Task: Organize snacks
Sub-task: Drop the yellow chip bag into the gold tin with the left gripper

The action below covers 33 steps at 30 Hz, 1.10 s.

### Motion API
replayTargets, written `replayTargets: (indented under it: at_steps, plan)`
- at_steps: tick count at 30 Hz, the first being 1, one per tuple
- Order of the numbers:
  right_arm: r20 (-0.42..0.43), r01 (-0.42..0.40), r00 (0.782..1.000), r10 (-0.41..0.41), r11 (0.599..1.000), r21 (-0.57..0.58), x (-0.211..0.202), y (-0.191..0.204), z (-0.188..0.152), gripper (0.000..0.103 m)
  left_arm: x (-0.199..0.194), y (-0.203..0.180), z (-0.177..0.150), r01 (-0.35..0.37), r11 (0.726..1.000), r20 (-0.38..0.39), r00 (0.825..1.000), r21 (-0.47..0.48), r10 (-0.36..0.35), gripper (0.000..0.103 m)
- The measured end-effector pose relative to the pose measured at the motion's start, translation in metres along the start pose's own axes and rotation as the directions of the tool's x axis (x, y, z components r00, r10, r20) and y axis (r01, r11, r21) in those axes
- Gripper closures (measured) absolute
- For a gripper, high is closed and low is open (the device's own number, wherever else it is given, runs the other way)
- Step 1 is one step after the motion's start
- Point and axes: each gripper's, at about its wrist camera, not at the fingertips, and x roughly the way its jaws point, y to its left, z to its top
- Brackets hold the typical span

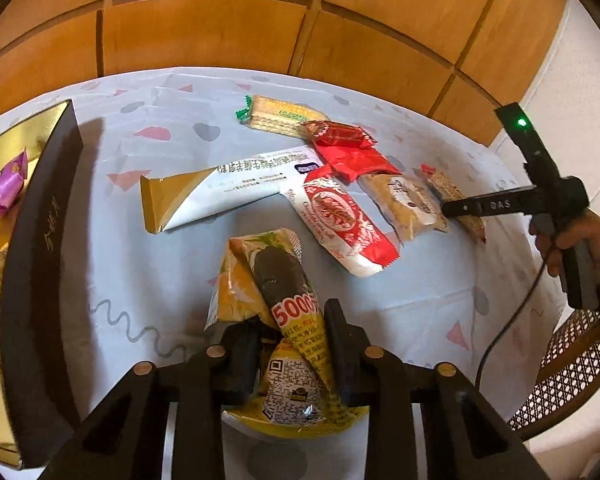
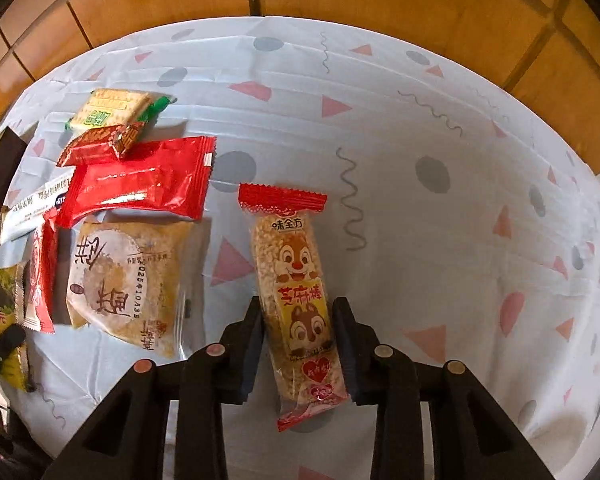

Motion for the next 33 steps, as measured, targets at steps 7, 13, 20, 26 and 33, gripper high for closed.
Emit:
replayTargets:
  at_steps: [7, 13, 20, 26, 33]
  plan:
    - [0.005, 0.023, 1.0, -0.023, 1.0, -0.01, 0.004, 0.0, 0.021, 0.058, -0.032, -0.005, 0.002, 0.039, 0.999, 0.048, 0.998, 0.028, -0.04, 0.075]
    - [0.029, 0.07, 0.997, -0.069, 0.997, -0.025, 0.002, -0.006, 0.027, 0.047, -0.095, 0.034, 0.024, 0.023, 0.997, 0.177, 0.984, -0.07, -0.01, 0.074]
    - [0.072, 0.14, 0.988, -0.135, 0.988, -0.065, -0.007, 0.006, 0.03, 0.044, -0.122, 0.144, 0.047, -0.188, 0.935, 0.124, 0.964, -0.3, 0.233, 0.075]
    - [0.073, 0.148, 0.987, -0.141, 0.984, -0.099, 0.004, 0.027, 0.021, 0.072, -0.109, 0.221, 0.061, -0.35, 0.863, 0.029, 0.922, -0.365, 0.386, 0.074]
    - [0.072, 0.148, 0.987, -0.141, 0.984, -0.102, 0.0, 0.03, 0.022, 0.073, -0.082, 0.26, 0.077, -0.465, 0.803, -0.061, 0.876, -0.373, 0.479, 0.072]
